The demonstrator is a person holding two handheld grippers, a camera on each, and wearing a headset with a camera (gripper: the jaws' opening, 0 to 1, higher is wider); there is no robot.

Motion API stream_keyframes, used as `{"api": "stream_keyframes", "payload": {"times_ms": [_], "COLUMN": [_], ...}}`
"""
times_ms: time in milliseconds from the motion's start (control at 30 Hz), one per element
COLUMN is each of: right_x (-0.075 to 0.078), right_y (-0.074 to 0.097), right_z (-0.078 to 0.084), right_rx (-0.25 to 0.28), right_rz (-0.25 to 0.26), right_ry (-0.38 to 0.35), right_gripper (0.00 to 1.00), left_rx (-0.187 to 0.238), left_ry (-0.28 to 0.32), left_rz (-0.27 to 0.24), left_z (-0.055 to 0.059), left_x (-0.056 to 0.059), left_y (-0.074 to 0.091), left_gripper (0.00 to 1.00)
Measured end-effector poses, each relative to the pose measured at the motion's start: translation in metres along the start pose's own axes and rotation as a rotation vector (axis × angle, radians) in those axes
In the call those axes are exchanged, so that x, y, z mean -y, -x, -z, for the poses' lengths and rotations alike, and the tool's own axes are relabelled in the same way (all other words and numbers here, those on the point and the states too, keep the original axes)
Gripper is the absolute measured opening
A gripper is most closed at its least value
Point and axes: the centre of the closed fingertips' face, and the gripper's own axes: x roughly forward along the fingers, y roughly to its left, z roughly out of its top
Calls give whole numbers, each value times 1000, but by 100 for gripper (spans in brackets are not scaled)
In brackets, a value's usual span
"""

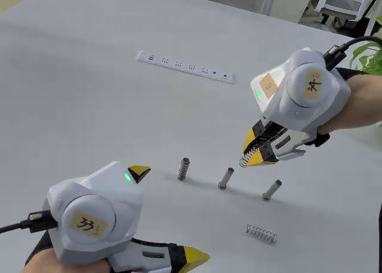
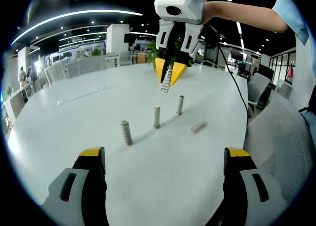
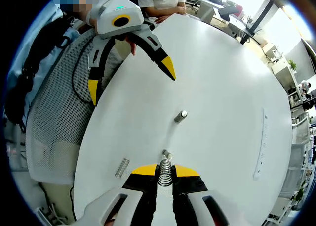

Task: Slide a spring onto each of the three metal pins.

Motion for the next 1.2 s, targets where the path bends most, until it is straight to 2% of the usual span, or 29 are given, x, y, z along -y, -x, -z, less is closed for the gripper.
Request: {"api": "stream_keyframes", "payload": {"times_ms": [500, 833, 1200], "right_x": [9, 7, 1], "right_y": [-17, -24, -26], "right_z": [-2, 2, -2], "right_rx": [-29, -70, -72], "right_rz": [-38, -50, -64], "right_ry": [29, 42, 40], "right_gripper": [7, 7, 7], "left_rx": [4, 3, -1], "left_ry": [1, 0, 1], "left_rz": [-7, -6, -9], "left_z": [0, 0, 2], "left_x": [-1, 1, 0], "left_y": [2, 2, 3], "left_gripper": [98, 99, 98]}}
